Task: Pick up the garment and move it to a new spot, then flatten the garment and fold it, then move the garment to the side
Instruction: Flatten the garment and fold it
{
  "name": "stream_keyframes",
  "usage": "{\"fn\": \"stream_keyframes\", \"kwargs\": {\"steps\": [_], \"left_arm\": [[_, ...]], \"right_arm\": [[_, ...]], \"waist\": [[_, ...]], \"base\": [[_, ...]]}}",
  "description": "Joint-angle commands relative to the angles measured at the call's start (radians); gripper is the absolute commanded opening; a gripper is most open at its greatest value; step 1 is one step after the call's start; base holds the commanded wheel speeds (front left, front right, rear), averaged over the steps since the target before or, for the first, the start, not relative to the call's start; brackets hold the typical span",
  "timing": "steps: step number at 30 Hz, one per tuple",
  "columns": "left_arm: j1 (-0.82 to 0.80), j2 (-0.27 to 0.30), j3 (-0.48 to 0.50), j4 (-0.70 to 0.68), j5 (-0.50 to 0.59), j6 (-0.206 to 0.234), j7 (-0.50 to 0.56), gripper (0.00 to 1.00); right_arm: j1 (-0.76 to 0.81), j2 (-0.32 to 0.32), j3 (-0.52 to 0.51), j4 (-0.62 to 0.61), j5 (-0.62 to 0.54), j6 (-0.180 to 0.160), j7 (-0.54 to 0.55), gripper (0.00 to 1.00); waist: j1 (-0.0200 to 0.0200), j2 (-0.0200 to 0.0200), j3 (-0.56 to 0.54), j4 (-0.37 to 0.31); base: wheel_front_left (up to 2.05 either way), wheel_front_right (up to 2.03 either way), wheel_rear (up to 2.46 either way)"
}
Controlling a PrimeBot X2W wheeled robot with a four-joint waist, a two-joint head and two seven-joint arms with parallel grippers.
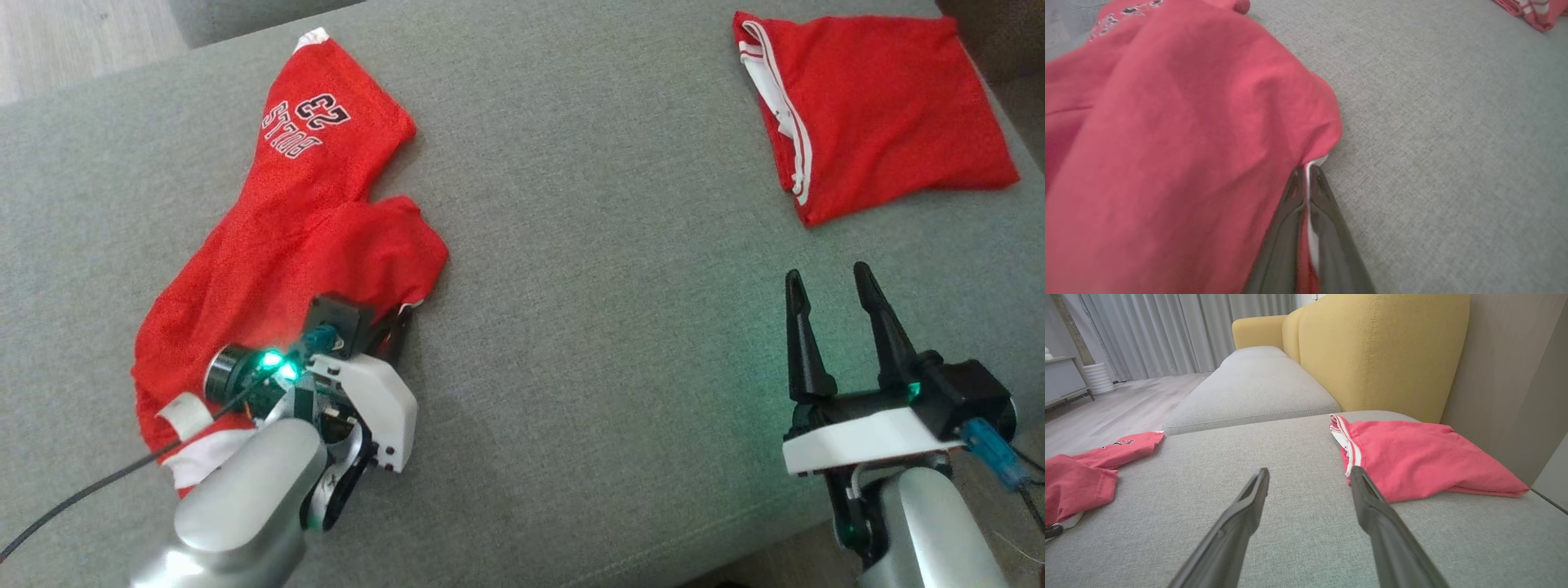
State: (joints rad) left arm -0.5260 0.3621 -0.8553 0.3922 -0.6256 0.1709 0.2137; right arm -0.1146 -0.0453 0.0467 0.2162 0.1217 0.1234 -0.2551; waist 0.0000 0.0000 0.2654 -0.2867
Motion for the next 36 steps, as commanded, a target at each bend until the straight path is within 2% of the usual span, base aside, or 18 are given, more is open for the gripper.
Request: {"fn": "stream_keyframes", "kwargs": {"steps": [1,5,11,18,19,21,25,28,30,36], "left_arm": [[-0.015,0.021,0.028,0.000,-0.012,-0.005,0.009,0.00],[-0.015,-0.002,0.061,-0.059,-0.049,-0.020,-0.043,0.00],[0.008,-0.052,0.095,-0.231,-0.122,-0.044,-0.089,0.00],[0.084,-0.109,0.058,-0.365,-0.246,-0.119,-0.048,0.00],[0.089,-0.110,0.042,-0.367,-0.243,-0.133,-0.046,0.28],[0.103,-0.116,0.017,-0.348,-0.236,-0.144,-0.047,1.00],[0.112,-0.130,-0.012,-0.317,-0.226,-0.166,-0.063,1.00],[0.109,-0.114,0.003,-0.339,-0.232,-0.172,-0.070,1.00],[0.101,-0.090,0.030,-0.356,-0.216,-0.149,-0.087,1.00],[0.103,0.005,0.128,-0.374,-0.144,-0.037,-0.163,1.00]], "right_arm": [[-0.013,-0.005,0.017,-0.029,-0.007,0.007,-0.007,1.00],[-0.007,-0.005,0.018,-0.026,-0.011,0.007,-0.007,1.00],[0.001,-0.005,0.019,-0.024,-0.023,0.007,-0.007,1.00],[-0.003,-0.005,0.024,-0.024,-0.032,0.007,-0.007,1.00],[-0.003,-0.005,0.025,-0.024,-0.032,0.007,-0.007,1.00],[-0.004,-0.005,0.027,-0.023,-0.032,0.007,-0.007,1.00],[-0.007,-0.005,0.024,-0.023,-0.027,0.007,-0.007,1.00],[-0.004,-0.005,0.017,-0.023,-0.028,0.007,-0.007,1.00],[-0.002,-0.005,0.012,-0.022,-0.030,0.007,-0.007,1.00],[0.008,-0.005,0.003,-0.027,-0.030,0.007,-0.007,1.00]], "waist": [[0.0000,0.0000,-0.003,0.001],[0.0000,0.0000,-0.012,0.003],[0.0000,0.0000,-0.025,0.011],[0.0000,0.0000,-0.026,0.007],[0.0000,0.0000,-0.024,0.005],[0.0000,0.0000,-0.019,0.002],[0.0000,0.0000,-0.013,-0.007],[0.0000,0.0000,-0.015,-0.007],[0.0000,0.0000,-0.019,-0.005],[0.0000,0.0000,-0.043,0.012]], "base": [[0.00,0.00,0.00],[0.00,0.00,0.00],[0.00,0.00,0.00],[0.00,0.00,0.00],[0.00,0.00,0.00],[0.00,0.00,0.00],[0.00,0.00,0.00],[0.00,0.00,0.00],[0.00,0.00,0.00],[0.00,0.00,0.00]]}}
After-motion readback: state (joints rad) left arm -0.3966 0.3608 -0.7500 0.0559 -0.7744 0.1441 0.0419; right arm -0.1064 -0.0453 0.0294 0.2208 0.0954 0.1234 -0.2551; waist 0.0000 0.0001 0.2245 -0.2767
